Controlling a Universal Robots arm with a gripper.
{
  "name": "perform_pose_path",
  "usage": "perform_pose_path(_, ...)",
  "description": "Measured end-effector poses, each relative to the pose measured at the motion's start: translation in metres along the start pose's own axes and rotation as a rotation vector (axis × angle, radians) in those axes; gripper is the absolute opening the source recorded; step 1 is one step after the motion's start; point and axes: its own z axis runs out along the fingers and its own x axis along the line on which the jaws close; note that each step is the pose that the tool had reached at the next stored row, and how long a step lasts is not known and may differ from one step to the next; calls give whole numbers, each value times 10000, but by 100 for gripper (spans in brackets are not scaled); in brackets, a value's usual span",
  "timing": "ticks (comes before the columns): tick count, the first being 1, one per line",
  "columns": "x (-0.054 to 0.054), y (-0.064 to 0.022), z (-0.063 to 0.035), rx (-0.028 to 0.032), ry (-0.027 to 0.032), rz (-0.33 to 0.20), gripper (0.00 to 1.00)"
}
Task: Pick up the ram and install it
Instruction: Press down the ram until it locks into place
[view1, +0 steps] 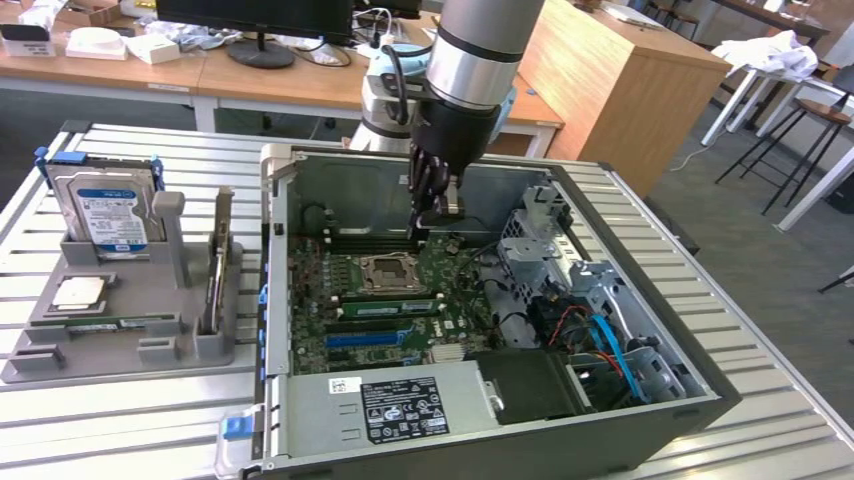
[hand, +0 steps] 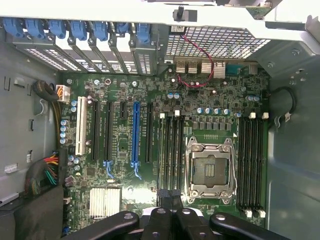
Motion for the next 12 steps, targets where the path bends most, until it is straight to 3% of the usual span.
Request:
perform_pose_path(6,0,0,0,1,-3,84,10)
perform_pose_path(12,0,0,1,19,-25,823,10)
